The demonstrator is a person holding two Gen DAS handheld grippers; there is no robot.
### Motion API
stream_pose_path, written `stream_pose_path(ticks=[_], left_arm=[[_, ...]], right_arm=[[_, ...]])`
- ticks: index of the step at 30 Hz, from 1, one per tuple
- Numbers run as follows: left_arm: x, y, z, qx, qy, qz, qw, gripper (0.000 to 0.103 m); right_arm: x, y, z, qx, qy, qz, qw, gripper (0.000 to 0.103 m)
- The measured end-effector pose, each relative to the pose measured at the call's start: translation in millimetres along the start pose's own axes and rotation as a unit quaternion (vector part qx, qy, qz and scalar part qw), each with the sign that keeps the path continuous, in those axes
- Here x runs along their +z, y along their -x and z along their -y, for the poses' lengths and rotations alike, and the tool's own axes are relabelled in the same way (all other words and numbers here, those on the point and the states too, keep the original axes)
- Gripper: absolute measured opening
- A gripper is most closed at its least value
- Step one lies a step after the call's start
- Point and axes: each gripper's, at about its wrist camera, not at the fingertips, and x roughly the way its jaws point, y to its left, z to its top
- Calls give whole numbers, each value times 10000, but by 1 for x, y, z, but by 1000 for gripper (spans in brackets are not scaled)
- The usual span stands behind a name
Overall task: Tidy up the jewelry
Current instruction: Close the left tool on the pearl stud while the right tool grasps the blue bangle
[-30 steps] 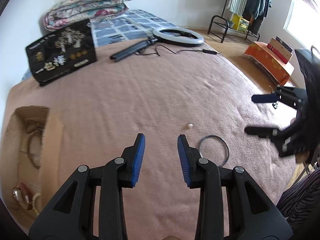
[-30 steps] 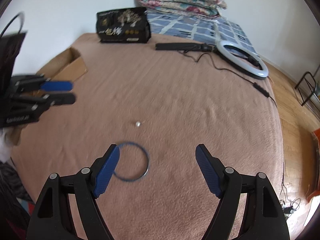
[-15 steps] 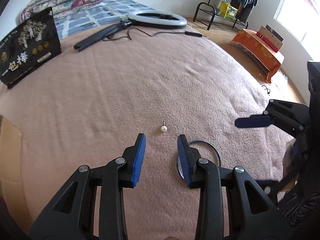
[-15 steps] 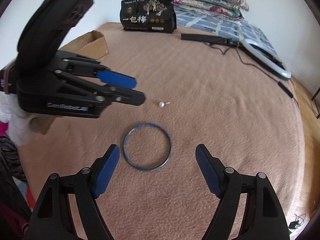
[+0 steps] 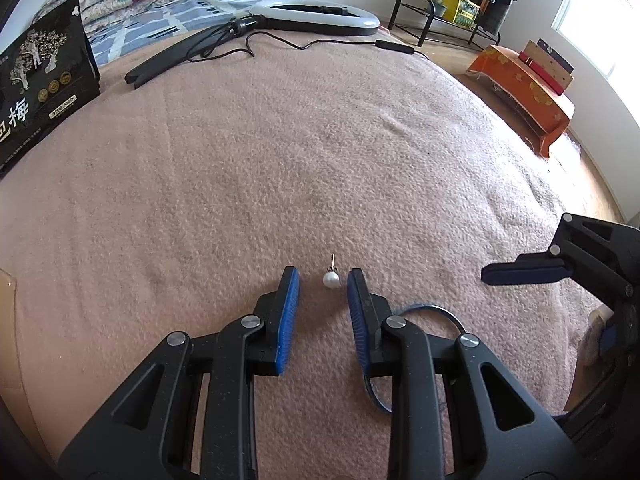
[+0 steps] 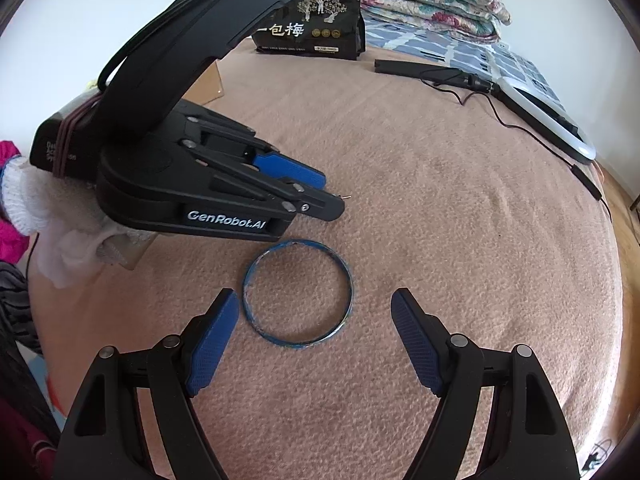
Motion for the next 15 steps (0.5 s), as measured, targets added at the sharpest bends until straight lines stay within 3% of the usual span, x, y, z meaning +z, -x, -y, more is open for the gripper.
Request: stream_pose_path(ticks=[7, 15], left_arm=[[2, -5, -3, 99, -49, 51, 9999, 7], [-1, -2, -11, 167, -40, 72, 9998, 7]], right_arm=[[1, -5, 1, 74, 14, 8, 10000, 78], [2, -15, -9, 155, 211, -98, 9996, 78]])
